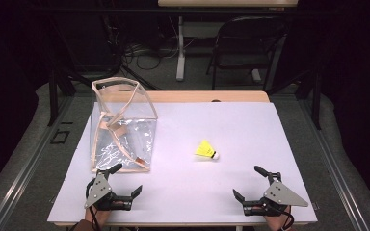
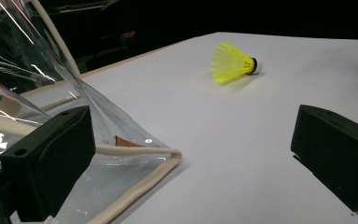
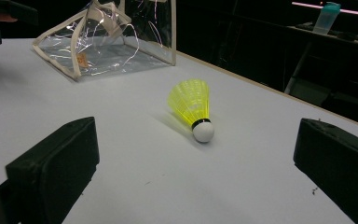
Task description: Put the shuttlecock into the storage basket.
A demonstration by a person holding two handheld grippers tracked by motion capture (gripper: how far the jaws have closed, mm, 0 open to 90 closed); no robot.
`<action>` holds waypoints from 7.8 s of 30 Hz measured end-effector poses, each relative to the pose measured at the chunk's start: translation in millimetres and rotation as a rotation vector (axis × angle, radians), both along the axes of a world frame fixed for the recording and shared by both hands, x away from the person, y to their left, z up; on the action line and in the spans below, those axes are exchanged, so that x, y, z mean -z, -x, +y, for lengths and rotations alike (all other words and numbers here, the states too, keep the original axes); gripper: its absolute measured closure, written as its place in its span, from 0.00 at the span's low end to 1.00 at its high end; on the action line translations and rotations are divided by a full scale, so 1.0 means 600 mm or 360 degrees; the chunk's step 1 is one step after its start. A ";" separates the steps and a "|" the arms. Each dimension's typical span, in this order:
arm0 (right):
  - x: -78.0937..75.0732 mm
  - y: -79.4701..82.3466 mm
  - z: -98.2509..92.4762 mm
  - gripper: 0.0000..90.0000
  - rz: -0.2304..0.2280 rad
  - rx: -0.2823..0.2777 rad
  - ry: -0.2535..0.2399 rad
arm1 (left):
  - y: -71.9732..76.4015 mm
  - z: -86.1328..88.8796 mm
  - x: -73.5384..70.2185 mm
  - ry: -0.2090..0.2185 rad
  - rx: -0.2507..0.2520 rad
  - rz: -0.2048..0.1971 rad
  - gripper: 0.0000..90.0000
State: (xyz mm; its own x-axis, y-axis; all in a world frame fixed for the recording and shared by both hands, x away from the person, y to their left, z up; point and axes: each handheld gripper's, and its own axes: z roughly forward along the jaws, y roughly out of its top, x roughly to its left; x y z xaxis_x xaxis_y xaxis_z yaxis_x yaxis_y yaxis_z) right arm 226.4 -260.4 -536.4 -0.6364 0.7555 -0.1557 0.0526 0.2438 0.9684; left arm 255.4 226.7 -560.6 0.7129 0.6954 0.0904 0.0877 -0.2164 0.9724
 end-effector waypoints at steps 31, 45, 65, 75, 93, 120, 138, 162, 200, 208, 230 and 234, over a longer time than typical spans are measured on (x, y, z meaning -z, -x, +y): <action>0.001 -0.004 0.004 0.00 0.0033 -0.0014 0.0028 | -0.021 -0.037 -0.018 -0.0105 0.0147 0.0114 0.00; 0.002 -0.006 0.006 0.00 0.0046 -0.0022 0.0042 | -0.039 -0.062 -0.024 -0.0144 0.0218 0.0174 0.00; 0.004 -0.007 0.005 0.00 0.0068 -0.0020 0.0057 | -0.072 -0.104 -0.040 -0.0224 0.0242 0.0232 0.00; 0.005 -0.008 0.004 0.01 0.0068 -0.0016 0.0058 | -0.090 -0.121 -0.046 -0.0242 0.0284 0.0261 0.00; 0.004 -0.007 0.005 0.01 0.0069 -0.0031 0.0063 | -0.125 -0.156 -0.059 -0.0287 0.0312 0.0323 0.00; 0.004 -0.005 0.004 0.01 0.0075 -0.0033 0.0067 | -0.184 -0.227 -0.071 -0.0358 0.0385 0.0417 0.00; 0.004 -0.005 0.004 0.01 0.0079 -0.0023 0.0068 | -0.215 -0.274 -0.089 -0.0416 0.0414 0.0446 0.00; 0.005 -0.006 0.004 0.01 0.0082 -0.0021 0.0077 | -0.252 -0.336 -0.079 -0.0668 0.0538 0.0561 0.33; 0.006 -0.005 0.005 0.02 0.0094 -0.0012 0.0096 | -0.267 -0.356 -0.071 -0.0790 0.0797 0.0492 0.94; 0.005 -0.005 0.004 0.02 0.0090 -0.0012 0.0104 | -0.258 -0.363 -0.077 -0.0849 0.0886 0.0448 0.99; 0.005 -0.005 0.004 0.02 0.0086 -0.0007 0.0100 | -0.243 -0.364 -0.125 -0.0816 0.0904 0.0337 0.99; 0.005 -0.005 0.004 0.02 0.0081 -0.0007 0.0103 | -0.241 -0.363 -0.133 -0.0801 0.0908 0.0326 0.99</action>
